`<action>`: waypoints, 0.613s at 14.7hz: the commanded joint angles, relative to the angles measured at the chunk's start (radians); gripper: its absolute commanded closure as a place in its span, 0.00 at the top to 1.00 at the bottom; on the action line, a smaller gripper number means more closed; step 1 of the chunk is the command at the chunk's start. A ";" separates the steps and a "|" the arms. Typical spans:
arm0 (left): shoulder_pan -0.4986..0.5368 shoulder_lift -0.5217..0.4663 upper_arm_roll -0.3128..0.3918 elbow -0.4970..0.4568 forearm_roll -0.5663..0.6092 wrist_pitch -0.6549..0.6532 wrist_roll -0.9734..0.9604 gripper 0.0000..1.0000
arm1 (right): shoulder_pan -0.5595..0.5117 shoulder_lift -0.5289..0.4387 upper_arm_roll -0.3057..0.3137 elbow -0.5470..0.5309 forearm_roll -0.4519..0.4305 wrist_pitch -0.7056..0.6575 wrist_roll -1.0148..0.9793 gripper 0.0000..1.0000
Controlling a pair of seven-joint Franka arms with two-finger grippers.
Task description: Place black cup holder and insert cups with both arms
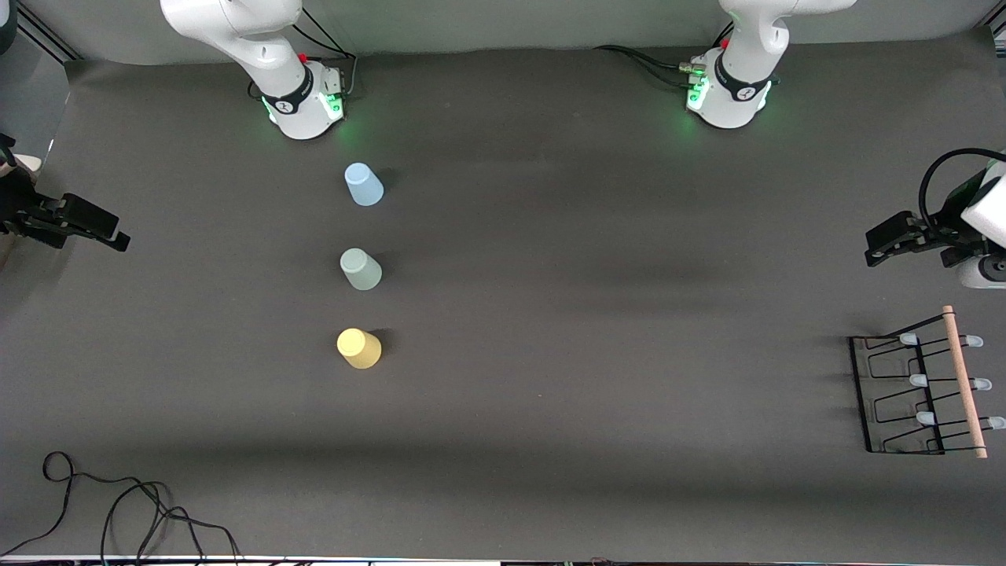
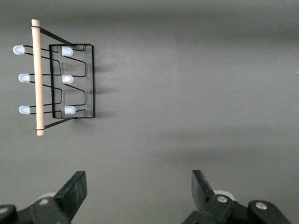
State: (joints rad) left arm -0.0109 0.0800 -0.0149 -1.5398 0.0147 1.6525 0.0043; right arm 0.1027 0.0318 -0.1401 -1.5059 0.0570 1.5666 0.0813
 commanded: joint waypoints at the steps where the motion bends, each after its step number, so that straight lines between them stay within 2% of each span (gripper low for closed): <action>1: 0.000 -0.008 0.001 -0.006 0.004 -0.014 0.003 1.00 | -0.003 0.013 0.008 0.027 -0.023 -0.020 -0.021 1.00; 6: 0.040 0.003 0.001 -0.003 -0.009 -0.002 0.014 1.00 | -0.003 0.014 0.008 0.029 -0.023 -0.020 -0.020 1.00; 9: 0.080 0.058 0.001 0.001 0.002 0.038 0.049 0.99 | -0.003 0.014 0.008 0.029 -0.023 -0.020 -0.020 1.00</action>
State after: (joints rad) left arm 0.0447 0.1003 -0.0122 -1.5409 0.0148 1.6574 0.0232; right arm 0.1028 0.0332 -0.1377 -1.5051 0.0570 1.5660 0.0807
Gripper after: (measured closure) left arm 0.004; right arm 0.000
